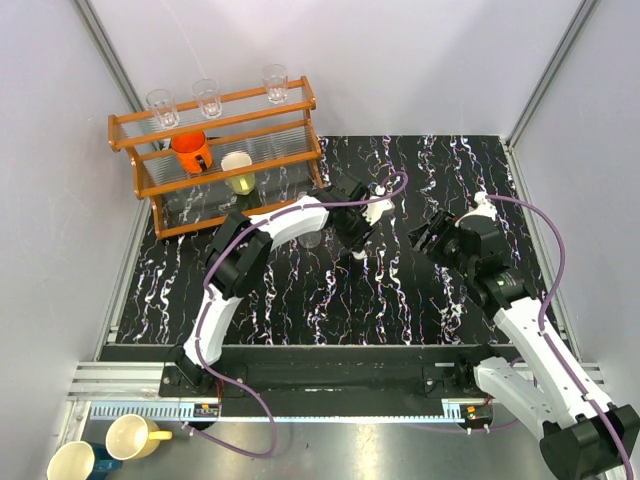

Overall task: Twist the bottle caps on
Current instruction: Pick up the bottle cap from the center of the board, then adjust the plastic bottle at the center of the board.

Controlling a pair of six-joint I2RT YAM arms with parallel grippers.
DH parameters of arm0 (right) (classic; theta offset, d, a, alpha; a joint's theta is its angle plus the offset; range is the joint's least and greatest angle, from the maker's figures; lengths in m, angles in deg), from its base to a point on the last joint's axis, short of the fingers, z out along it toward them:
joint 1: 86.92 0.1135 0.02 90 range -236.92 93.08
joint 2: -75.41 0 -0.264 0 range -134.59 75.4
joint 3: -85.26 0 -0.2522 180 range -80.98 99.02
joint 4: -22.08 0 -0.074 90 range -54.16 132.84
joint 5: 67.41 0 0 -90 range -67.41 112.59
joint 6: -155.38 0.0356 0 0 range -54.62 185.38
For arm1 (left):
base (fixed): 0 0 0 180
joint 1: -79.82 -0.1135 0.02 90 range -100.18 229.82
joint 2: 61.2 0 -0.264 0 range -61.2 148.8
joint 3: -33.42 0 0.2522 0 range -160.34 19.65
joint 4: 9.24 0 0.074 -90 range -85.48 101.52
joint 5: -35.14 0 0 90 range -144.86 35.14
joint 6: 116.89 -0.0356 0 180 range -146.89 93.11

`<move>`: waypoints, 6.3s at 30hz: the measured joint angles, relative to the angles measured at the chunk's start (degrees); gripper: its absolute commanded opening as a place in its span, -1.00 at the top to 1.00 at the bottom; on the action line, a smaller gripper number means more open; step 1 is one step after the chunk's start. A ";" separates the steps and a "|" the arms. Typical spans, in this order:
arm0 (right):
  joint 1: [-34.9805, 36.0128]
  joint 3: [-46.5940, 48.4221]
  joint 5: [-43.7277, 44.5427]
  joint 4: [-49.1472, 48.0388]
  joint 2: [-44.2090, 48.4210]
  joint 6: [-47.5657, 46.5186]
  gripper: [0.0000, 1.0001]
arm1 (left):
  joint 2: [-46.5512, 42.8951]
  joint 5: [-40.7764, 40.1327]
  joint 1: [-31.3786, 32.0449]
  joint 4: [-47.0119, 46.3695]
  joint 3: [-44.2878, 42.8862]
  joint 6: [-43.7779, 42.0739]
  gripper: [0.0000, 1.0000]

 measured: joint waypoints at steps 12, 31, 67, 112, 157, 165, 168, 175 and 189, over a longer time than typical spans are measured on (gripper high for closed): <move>-0.37 -0.79 -1.40 -1.44 0.39 -0.22 -0.41 | 0.63 0.15 -0.02 -3.28 2.29 -0.02 0.96; -0.74 -9.20 -20.83 -24.74 20.24 -17.79 -0.59 | -17.77 14.75 -0.61 7.13 -9.01 11.61 1.00; 16.81 9.31 -33.03 -43.28 -0.50 -59.21 -0.39 | -36.37 51.34 -11.58 -66.75 16.44 95.97 1.00; 23.85 5.97 -22.53 -54.99 -2.93 -60.63 -0.03 | -36.02 50.21 -10.38 -71.69 18.40 99.73 1.00; 24.26 5.97 -22.05 -54.80 -3.48 -55.47 0.54 | -38.42 47.80 -10.64 -74.12 21.88 101.61 0.24; 24.24 6.01 -22.10 -52.19 -1.18 -53.86 0.61 | -39.56 47.28 -14.16 -55.32 19.78 87.76 -0.79; 24.26 6.01 -21.62 -49.11 1.79 -53.48 0.62 | -39.60 45.40 -19.21 -39.32 14.86 75.69 -0.92; 24.26 6.01 -19.63 -43.69 9.11 -52.94 0.63 | -46.71 31.50 -28.52 -11.08 12.22 37.77 -0.98; 24.24 6.03 -17.70 -39.43 9.16 -51.80 0.61 | -42.75 18.60 -25.79 -8.39 27.23 13.73 -0.98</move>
